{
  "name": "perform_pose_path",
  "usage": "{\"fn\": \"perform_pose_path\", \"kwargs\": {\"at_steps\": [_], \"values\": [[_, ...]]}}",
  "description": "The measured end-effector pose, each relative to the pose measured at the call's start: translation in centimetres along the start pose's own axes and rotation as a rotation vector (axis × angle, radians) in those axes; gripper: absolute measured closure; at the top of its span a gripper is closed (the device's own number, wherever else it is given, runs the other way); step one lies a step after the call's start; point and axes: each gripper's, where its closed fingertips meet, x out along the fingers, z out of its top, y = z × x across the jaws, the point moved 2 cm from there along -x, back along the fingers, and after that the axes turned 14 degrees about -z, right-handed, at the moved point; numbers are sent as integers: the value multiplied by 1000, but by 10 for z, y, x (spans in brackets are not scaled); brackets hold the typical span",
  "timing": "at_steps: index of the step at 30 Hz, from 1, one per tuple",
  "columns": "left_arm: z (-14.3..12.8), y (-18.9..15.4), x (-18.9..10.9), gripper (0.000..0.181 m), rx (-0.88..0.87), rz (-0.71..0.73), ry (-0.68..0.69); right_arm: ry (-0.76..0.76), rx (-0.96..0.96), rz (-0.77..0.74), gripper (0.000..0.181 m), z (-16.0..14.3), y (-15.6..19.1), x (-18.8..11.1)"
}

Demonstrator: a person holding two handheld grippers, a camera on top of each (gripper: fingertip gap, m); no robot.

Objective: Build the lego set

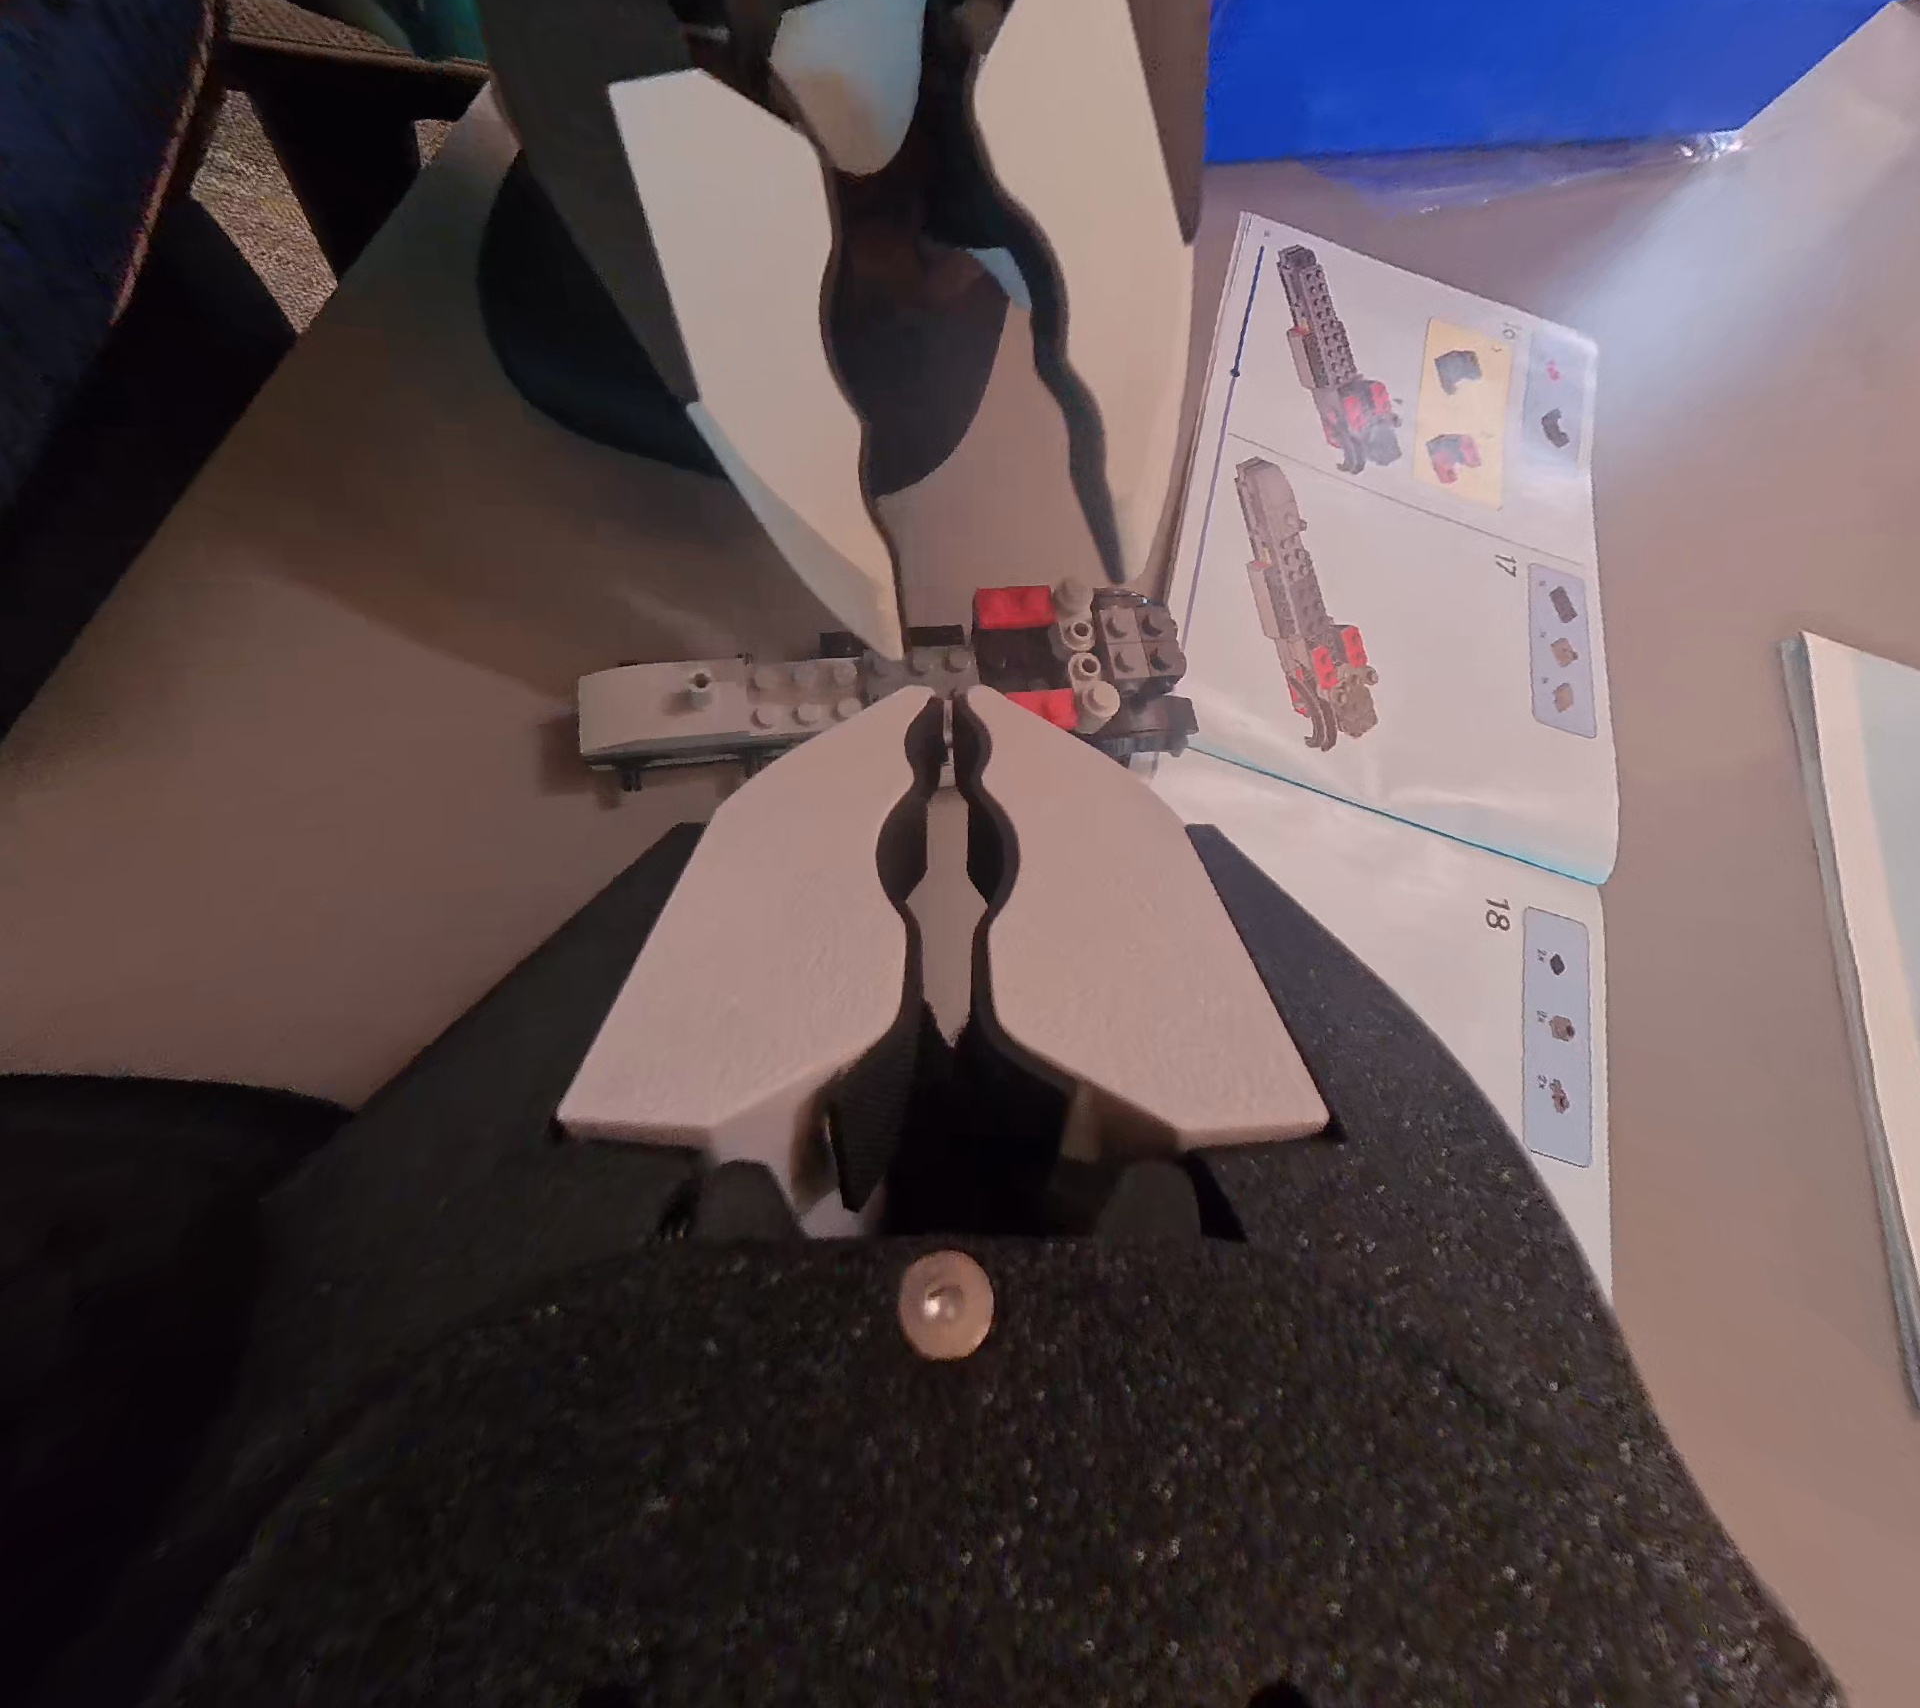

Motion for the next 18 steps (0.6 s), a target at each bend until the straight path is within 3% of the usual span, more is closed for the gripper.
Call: {"fn": "perform_pose_path", "kwargs": {"at_steps": [4,7,18], "values": [[2,-14,6,181,170,-13,40,49,6,13,180,-3,0,4],[-1,-26,14,181,183,-82,68,55,0,18,180,-2,0,6],[-3,-25,16,181,109,-125,55,93,-22,32,181,-4,-5,12]]}}
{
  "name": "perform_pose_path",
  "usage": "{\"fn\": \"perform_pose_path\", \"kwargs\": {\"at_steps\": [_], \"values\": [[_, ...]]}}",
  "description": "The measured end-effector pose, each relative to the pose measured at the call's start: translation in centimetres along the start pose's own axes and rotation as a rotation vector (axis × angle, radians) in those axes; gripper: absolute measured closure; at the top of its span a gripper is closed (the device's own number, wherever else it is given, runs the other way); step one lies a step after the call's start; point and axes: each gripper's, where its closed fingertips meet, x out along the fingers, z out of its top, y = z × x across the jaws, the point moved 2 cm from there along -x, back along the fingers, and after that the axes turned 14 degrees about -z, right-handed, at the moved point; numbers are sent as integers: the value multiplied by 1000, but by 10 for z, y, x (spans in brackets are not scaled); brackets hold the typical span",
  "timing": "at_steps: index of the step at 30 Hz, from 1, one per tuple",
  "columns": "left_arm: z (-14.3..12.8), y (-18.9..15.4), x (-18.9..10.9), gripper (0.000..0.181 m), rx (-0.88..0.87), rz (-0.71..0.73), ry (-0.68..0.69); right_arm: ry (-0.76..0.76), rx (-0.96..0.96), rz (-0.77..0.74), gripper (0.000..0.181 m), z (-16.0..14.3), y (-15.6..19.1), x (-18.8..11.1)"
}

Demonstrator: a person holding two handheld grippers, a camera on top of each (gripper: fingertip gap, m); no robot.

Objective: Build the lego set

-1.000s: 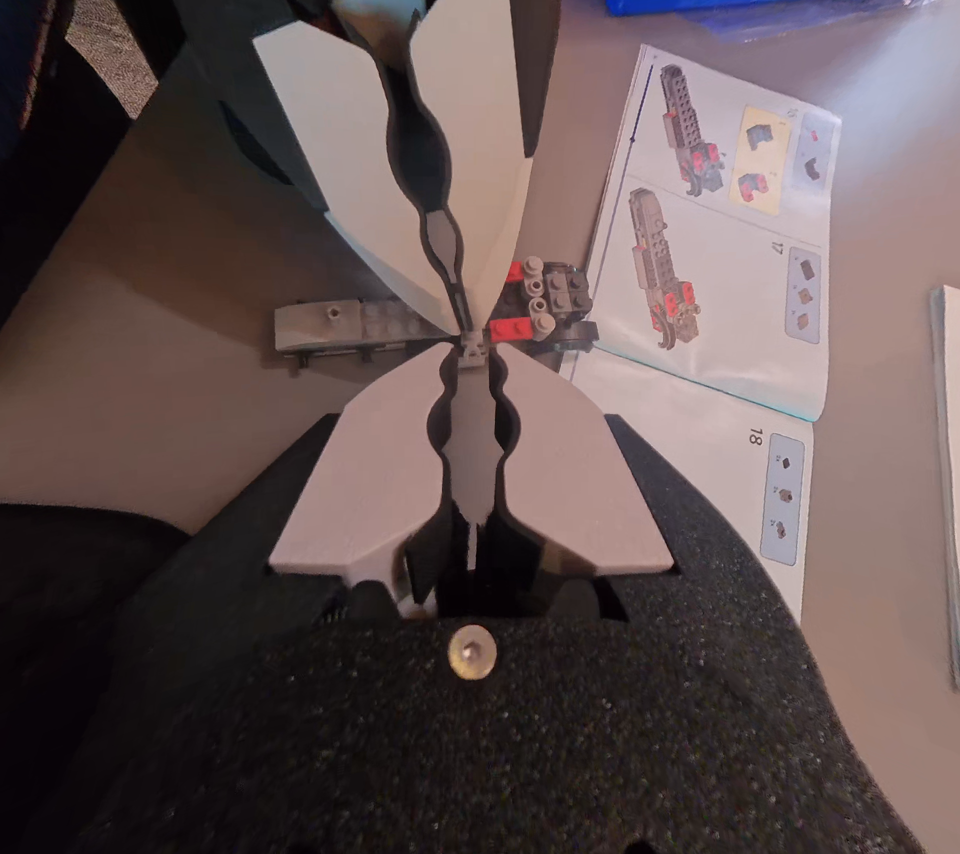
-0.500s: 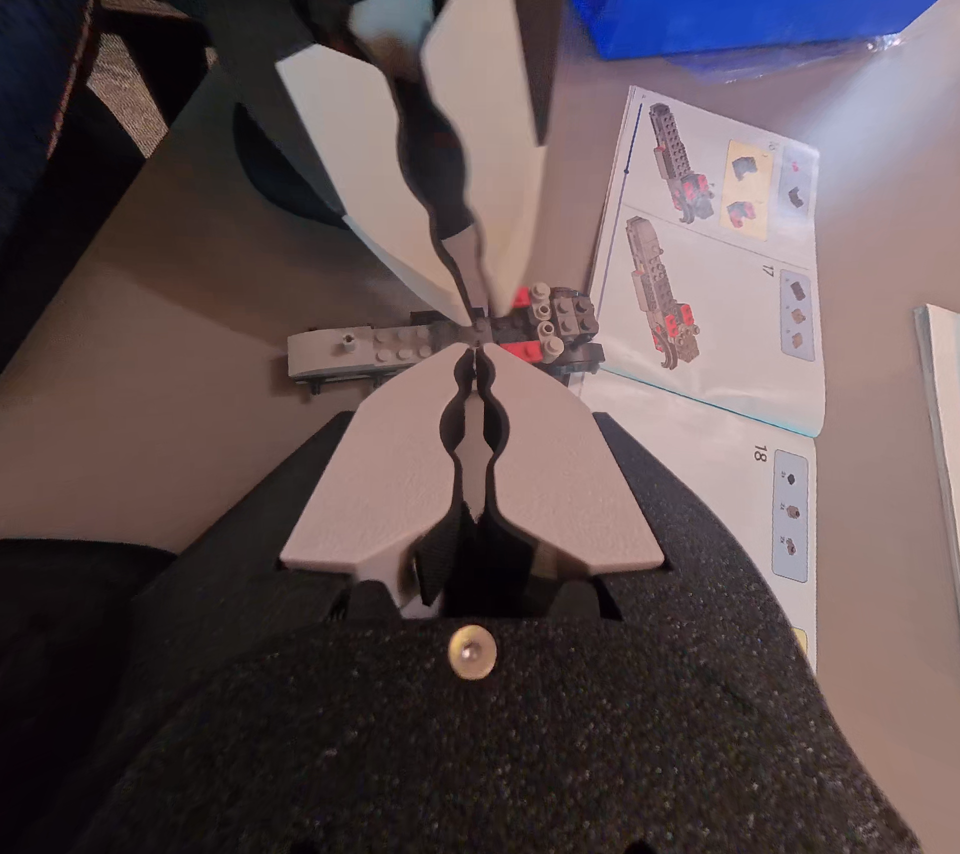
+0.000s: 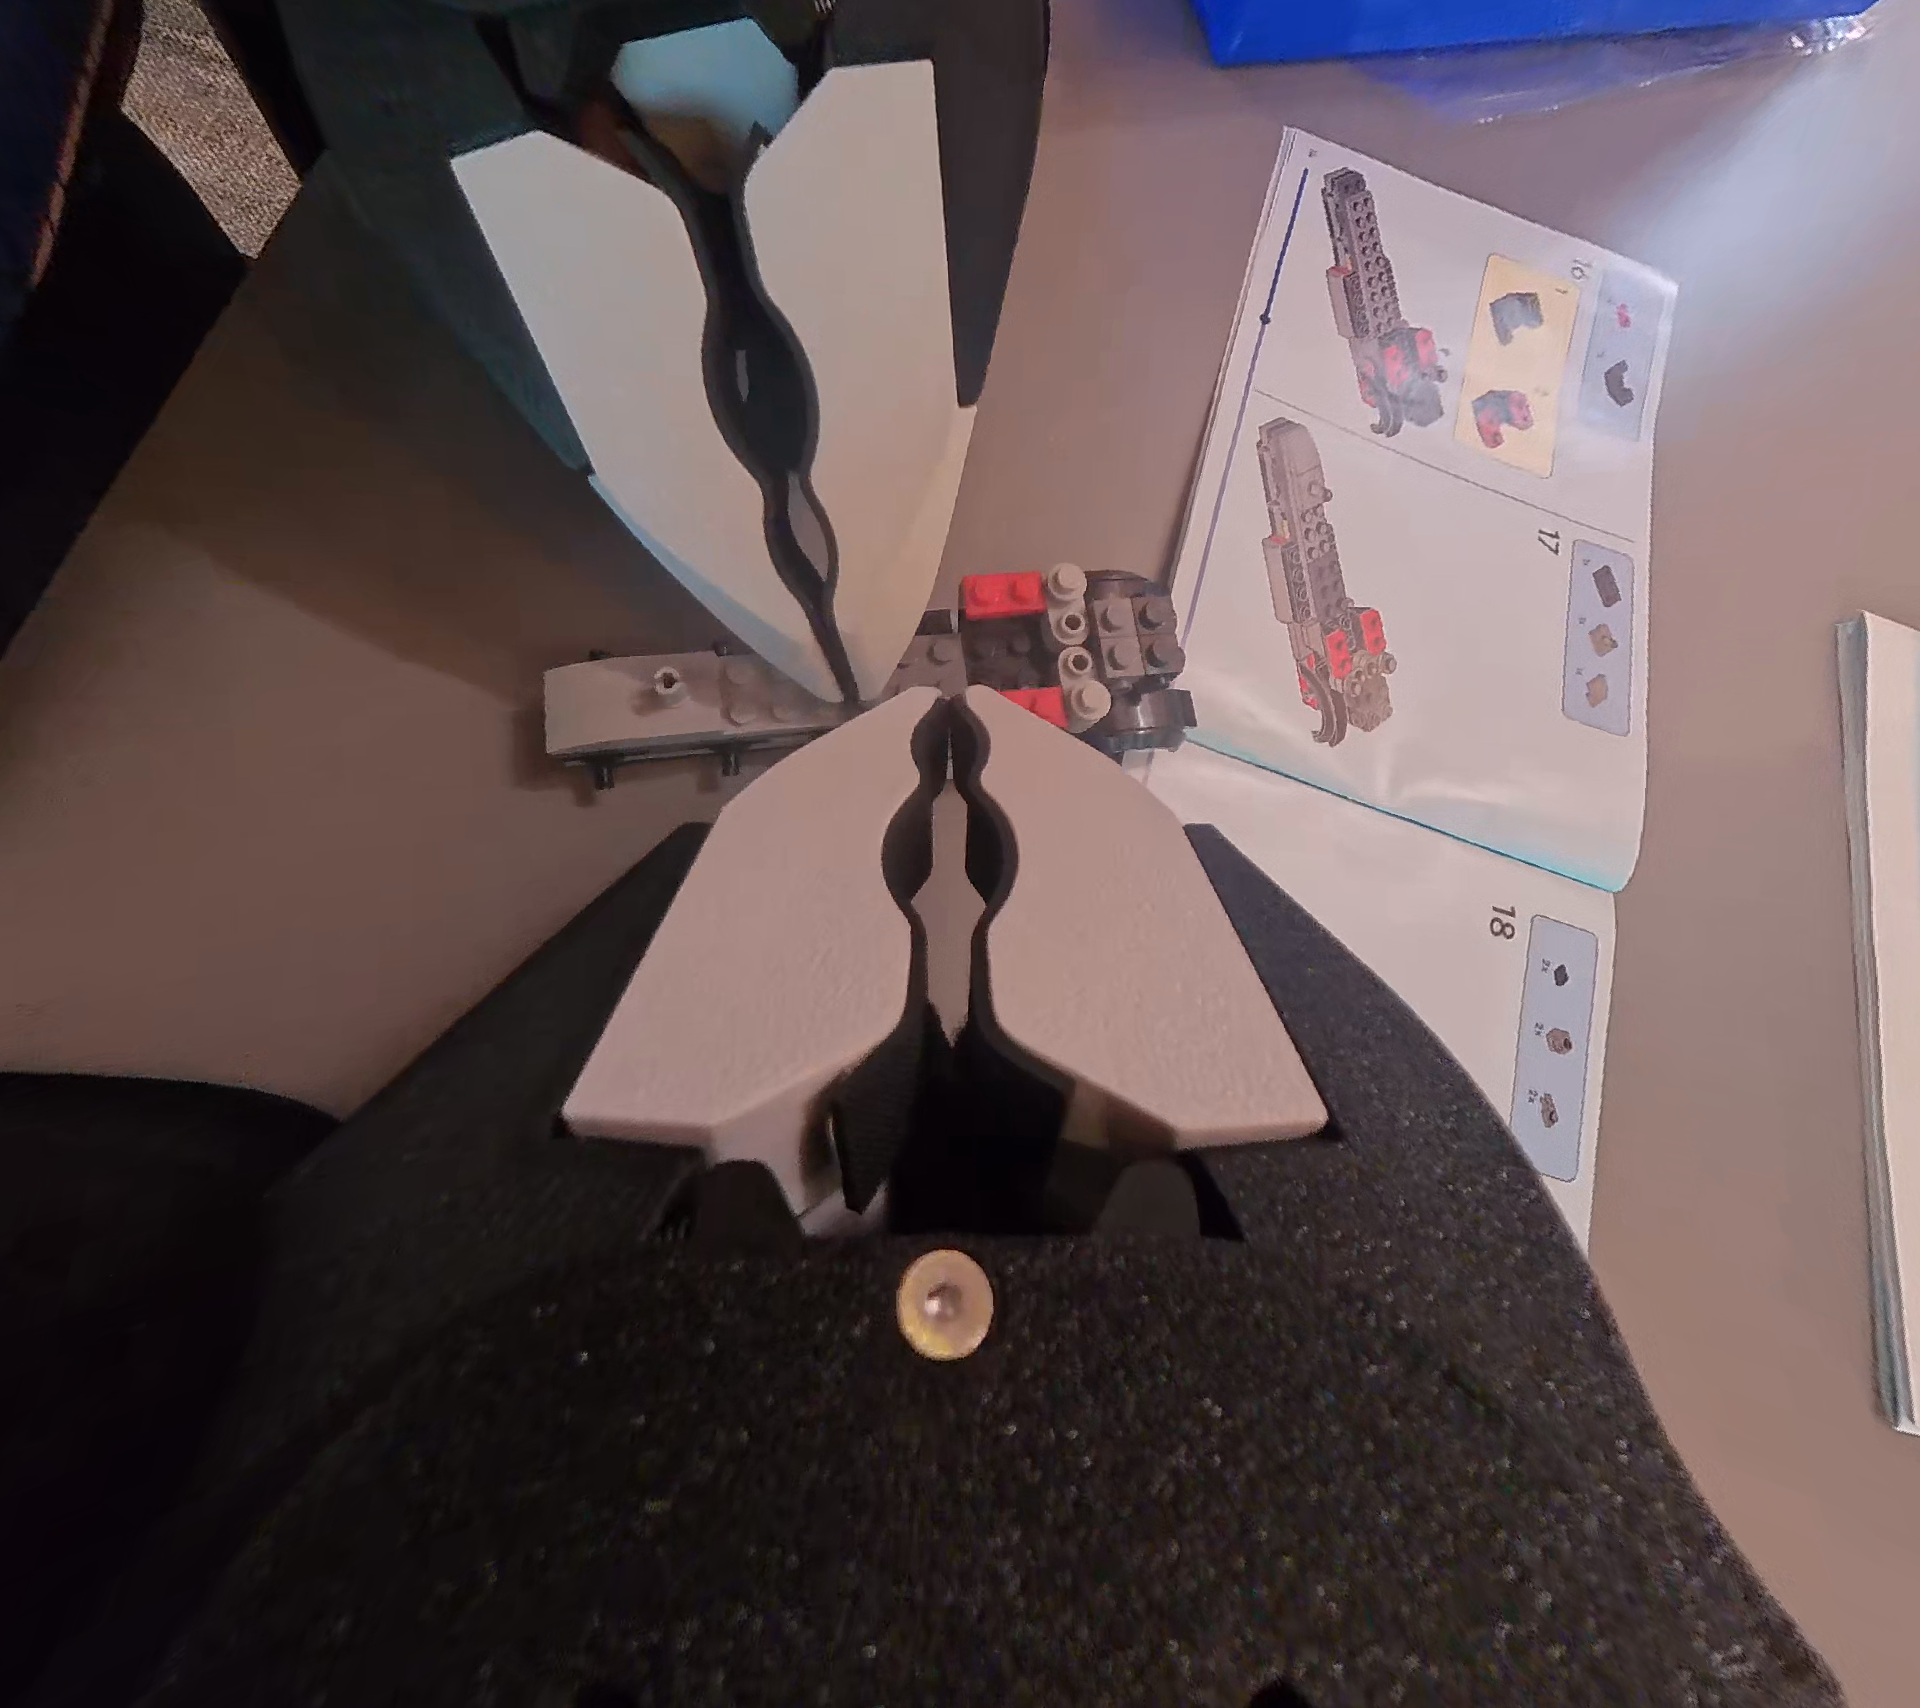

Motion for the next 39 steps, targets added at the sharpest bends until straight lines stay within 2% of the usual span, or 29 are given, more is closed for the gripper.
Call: {"fn": "perform_pose_path", "kwargs": {"at_steps": [24,28,31,36,39], "values": [[-2,-5,1,181,-22,-68,-24,54,-43,14,181,1,-2,2],[4,2,-8,179,-62,-35,-106,-47,88,-14,169,3,-9,-8],[7,6,-13,177,-92,-15,-155,-19,123,-24,161,-8,-9,-11],[-1,8,-3,180,-87,13,-41,0,94,-13,163,-11,-3,-3],[-2,7,-2,181,-83,7,-34,2,69,-15,170,-12,-3,-2]]}}
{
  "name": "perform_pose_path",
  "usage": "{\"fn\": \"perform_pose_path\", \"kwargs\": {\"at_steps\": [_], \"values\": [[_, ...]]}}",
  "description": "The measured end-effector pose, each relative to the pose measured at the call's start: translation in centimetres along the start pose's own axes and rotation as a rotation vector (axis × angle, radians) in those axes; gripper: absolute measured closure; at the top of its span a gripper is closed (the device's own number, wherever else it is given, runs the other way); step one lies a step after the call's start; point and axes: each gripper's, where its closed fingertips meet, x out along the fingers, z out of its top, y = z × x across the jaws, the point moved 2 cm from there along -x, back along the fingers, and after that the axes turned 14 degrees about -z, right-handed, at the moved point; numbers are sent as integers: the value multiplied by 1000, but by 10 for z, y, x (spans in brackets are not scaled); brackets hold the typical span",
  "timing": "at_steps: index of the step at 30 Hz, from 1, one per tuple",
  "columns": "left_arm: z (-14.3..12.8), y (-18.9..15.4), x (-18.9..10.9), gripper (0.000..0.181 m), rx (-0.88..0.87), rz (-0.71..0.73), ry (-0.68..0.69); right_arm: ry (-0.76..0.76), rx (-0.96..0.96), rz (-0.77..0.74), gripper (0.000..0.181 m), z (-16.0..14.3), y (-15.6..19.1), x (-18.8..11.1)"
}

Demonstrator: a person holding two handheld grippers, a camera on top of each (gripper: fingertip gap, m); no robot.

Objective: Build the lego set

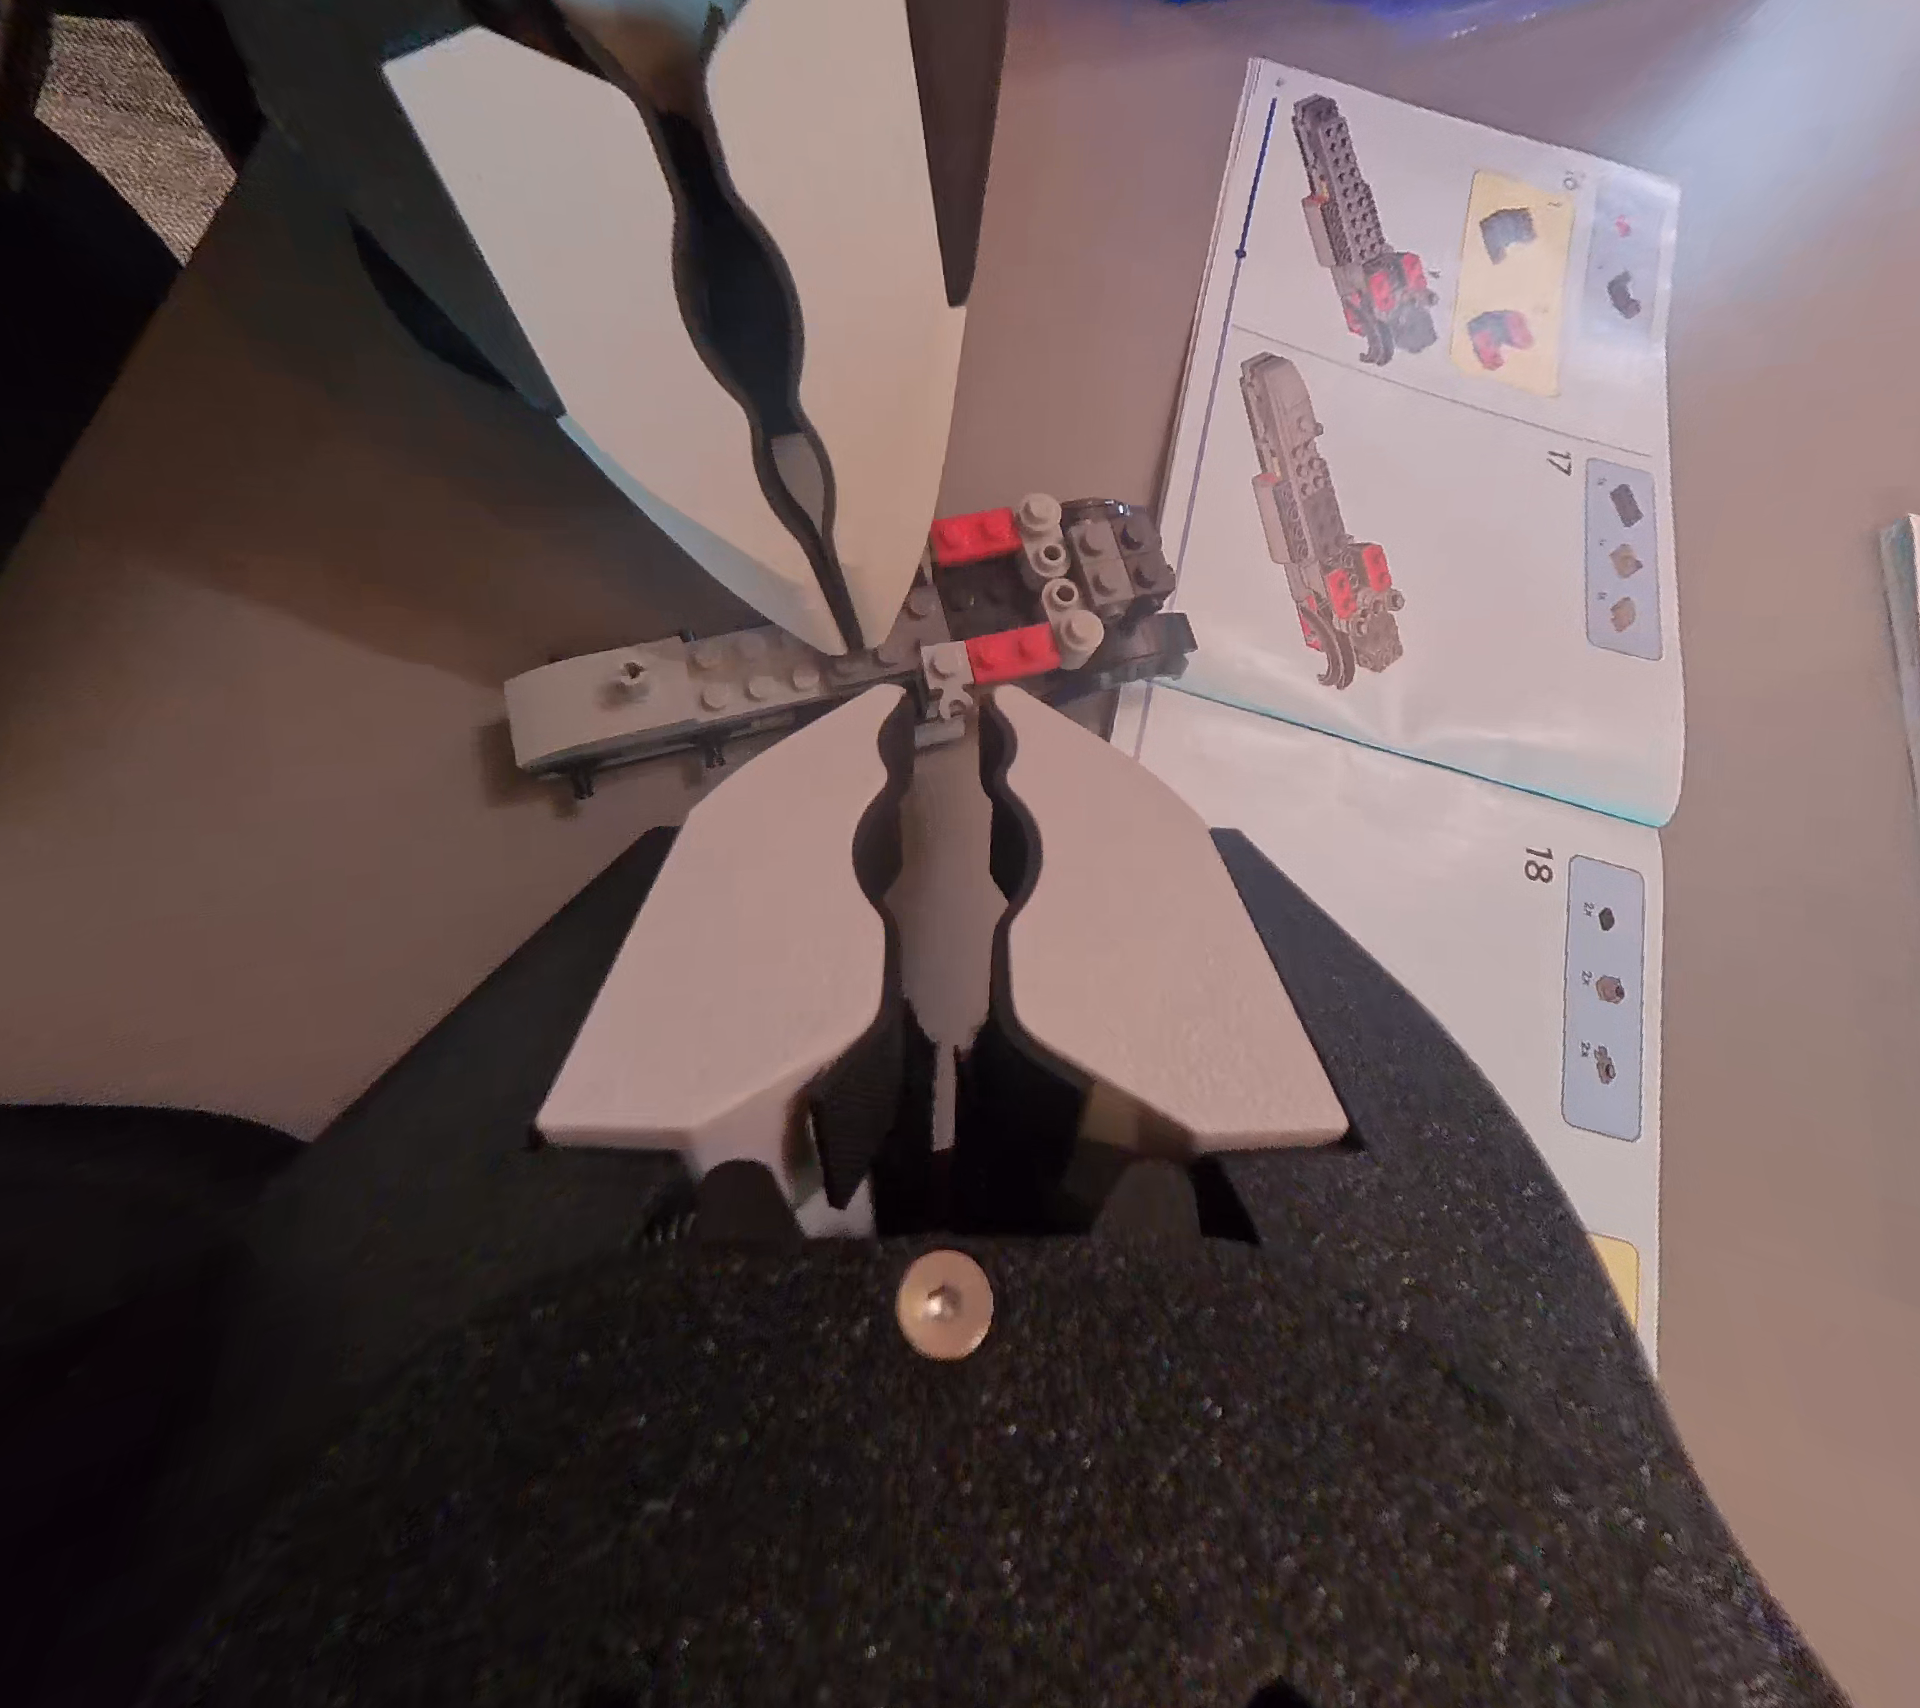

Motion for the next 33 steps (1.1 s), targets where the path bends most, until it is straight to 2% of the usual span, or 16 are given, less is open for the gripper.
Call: {"fn": "perform_pose_path", "kwargs": {"at_steps": [7,24,33], "values": [[0,0,0,181,-68,-78,-17,8,-22,18,170,0,-2,-2],[-1,-1,0,181,-89,-111,-37,65,-75,153,175,1,-2,-4],[-1,-1,1,181,-93,-123,-44,119,-171,207,175,2,-2,-3]]}}
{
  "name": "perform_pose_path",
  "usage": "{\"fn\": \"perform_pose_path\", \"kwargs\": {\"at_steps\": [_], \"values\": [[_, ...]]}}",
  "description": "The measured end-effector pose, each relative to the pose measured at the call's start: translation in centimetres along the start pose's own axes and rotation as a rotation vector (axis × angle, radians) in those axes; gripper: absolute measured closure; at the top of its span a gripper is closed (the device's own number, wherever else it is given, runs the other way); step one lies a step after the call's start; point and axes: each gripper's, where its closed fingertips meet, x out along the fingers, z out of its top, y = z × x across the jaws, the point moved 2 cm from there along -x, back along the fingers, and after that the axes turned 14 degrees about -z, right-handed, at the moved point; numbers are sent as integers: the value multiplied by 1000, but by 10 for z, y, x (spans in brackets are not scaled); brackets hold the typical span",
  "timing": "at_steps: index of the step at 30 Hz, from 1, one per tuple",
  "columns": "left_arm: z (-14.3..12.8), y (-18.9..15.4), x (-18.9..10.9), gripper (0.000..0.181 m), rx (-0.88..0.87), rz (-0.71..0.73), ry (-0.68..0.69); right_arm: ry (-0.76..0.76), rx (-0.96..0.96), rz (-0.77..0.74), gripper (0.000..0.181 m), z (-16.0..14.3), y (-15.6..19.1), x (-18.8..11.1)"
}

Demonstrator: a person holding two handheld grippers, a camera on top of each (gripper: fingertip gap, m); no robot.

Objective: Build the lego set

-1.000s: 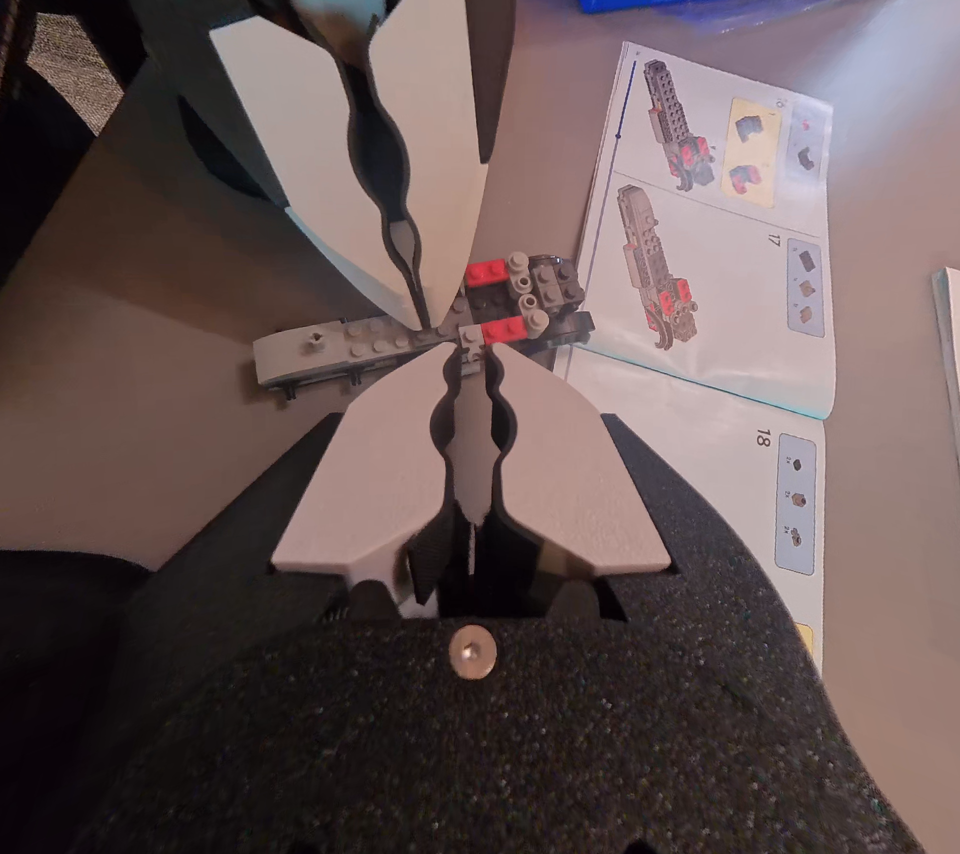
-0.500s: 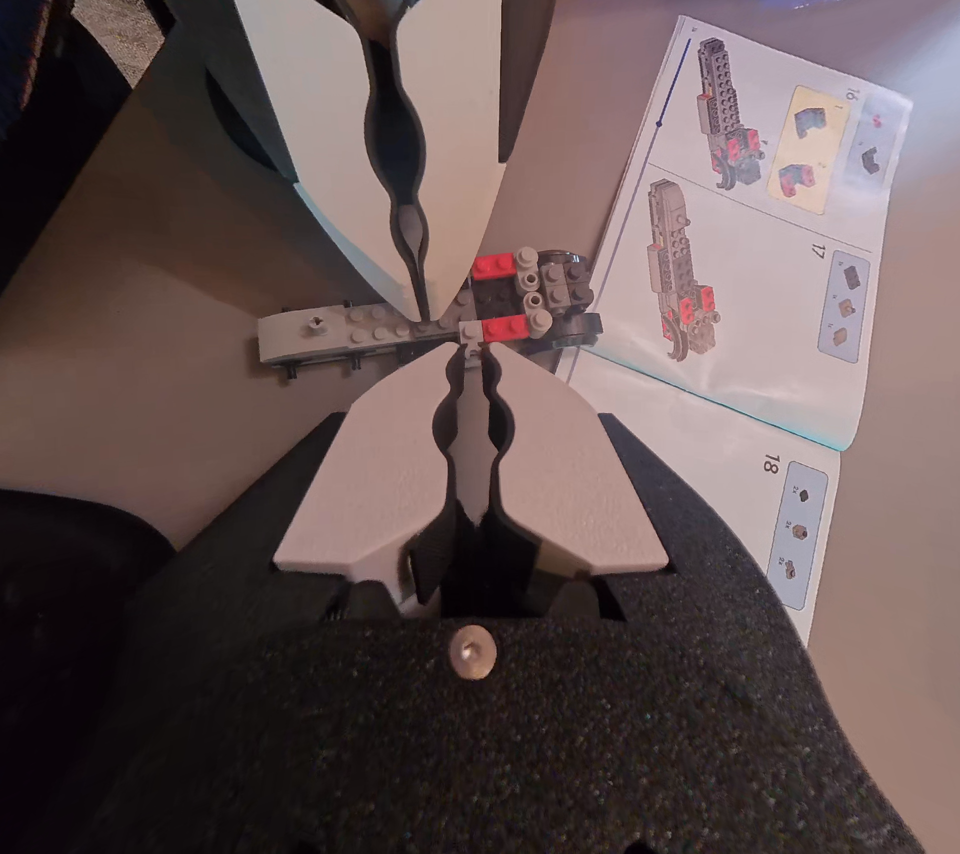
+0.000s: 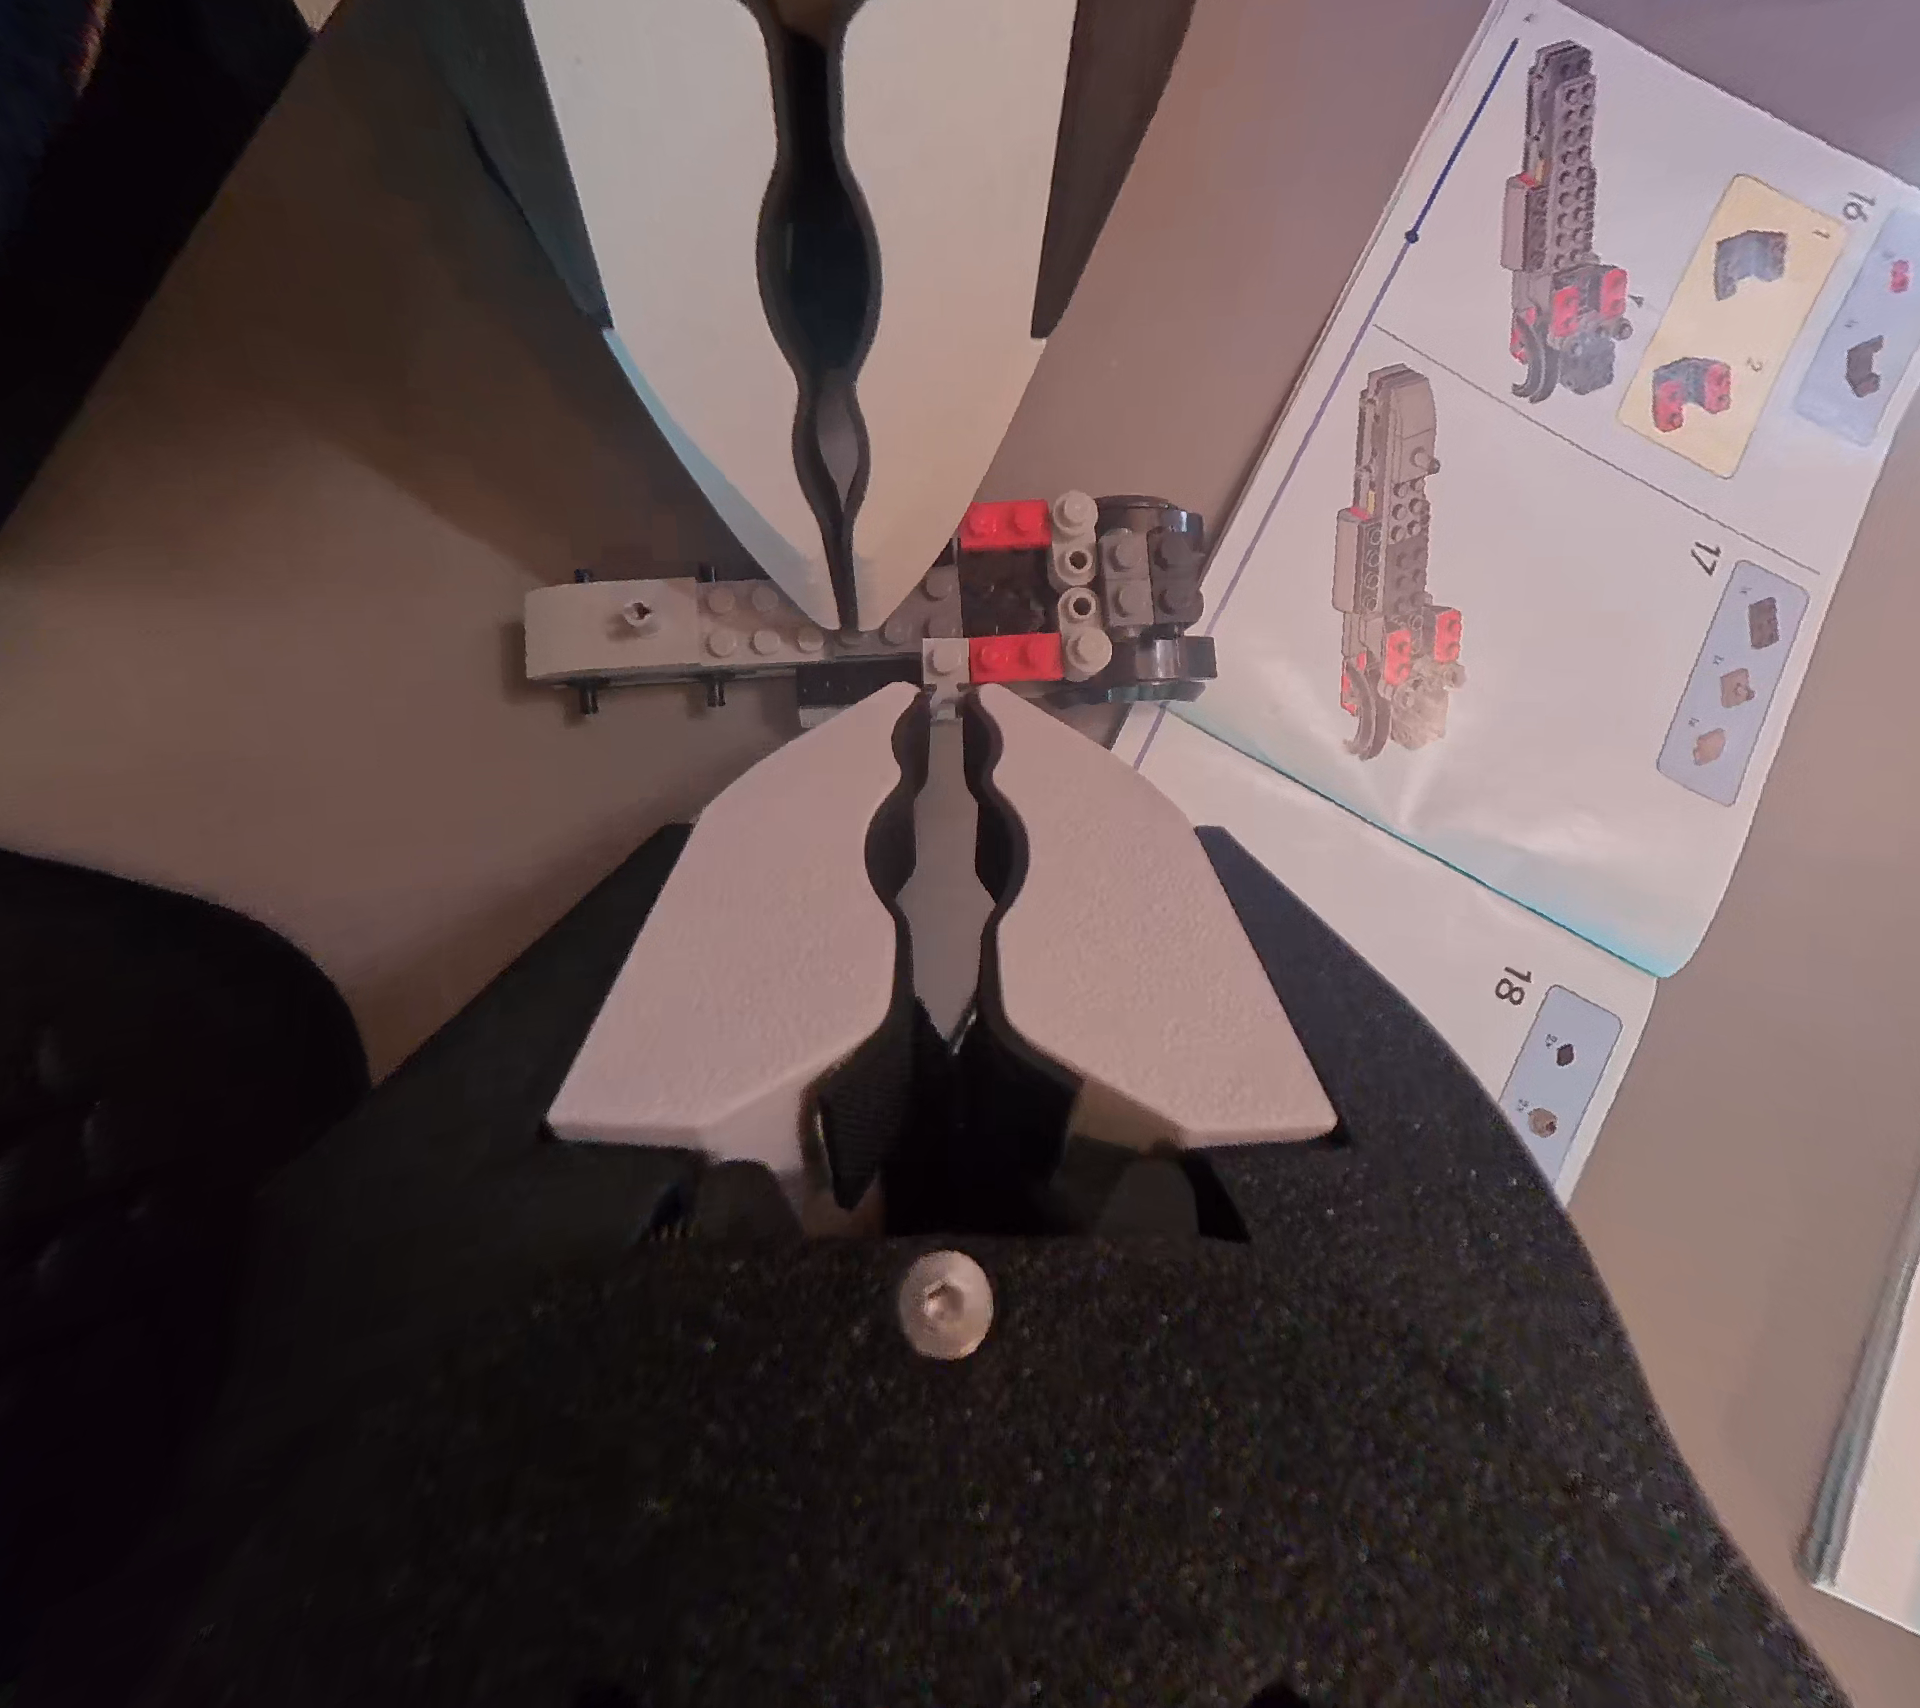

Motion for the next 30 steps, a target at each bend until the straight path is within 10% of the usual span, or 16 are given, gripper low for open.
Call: {"fn": "perform_pose_path", "kwargs": {"at_steps": [20,30], "values": [[-1,-3,0,181,-43,-94,-15,14,-12,-2,173,0,-3,8],[14,-2,-20,152,6,-33,-124,-64,102,-40,157,-4,-2,-1]]}}
